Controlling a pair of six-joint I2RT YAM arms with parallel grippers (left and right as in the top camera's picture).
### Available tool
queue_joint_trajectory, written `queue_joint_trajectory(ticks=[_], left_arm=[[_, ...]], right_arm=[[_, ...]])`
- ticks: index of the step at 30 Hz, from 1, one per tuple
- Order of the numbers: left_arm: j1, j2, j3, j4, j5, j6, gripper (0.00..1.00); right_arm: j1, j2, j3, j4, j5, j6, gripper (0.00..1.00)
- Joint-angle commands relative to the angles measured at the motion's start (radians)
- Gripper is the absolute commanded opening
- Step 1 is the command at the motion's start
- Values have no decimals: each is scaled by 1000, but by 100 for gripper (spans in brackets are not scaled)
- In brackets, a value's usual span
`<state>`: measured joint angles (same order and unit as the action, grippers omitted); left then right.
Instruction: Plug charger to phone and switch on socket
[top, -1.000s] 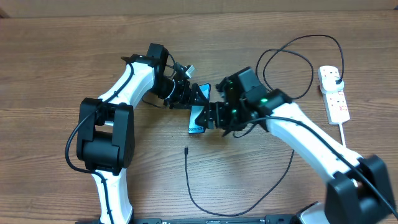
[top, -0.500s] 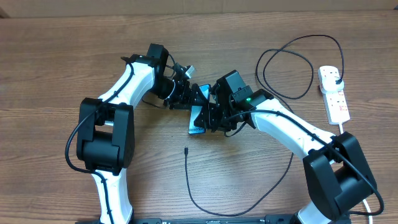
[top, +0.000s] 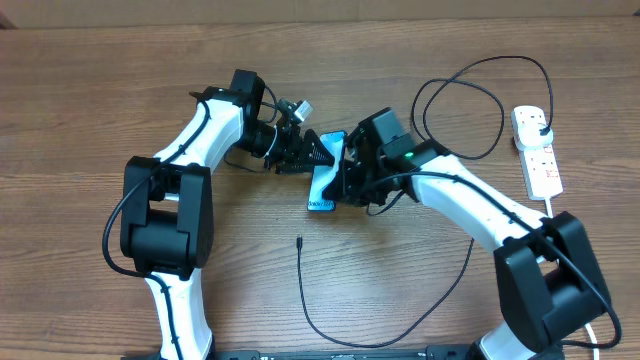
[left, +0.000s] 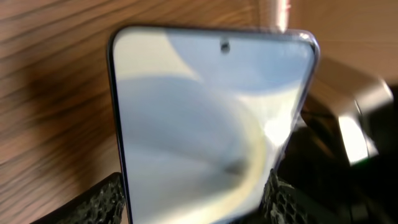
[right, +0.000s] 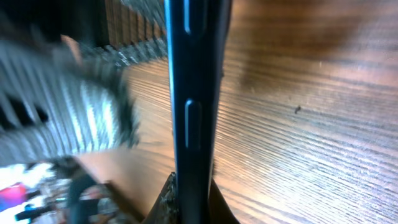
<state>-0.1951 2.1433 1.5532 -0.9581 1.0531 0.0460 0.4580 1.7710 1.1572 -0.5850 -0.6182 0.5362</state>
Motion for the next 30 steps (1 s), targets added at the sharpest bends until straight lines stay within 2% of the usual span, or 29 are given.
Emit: queue_joint_trajectory(ticks=[1,5,12,18,25,30], left_arm=[[-12,3,26,-13,328,87,71],[-13,3,26,-11,528,196,70],[-15,3,26,-14,529,180,61],[-13,3,26,-13,528,167,44],[-12,3,26,-10,528,167,35],[-13,3,26,-10,528,162,16]], right_arm=[[-72,-76,23,59,-206,-16,4],[-109,-82,23,106,-375,-75,4],[-120,-80,22,101,-393,-168,4],[-120,-78,22,98,-339,-167,4],[-110,-74,22,23,-263,-175,4],[-111,-74,22,3,-235,-175,8]])
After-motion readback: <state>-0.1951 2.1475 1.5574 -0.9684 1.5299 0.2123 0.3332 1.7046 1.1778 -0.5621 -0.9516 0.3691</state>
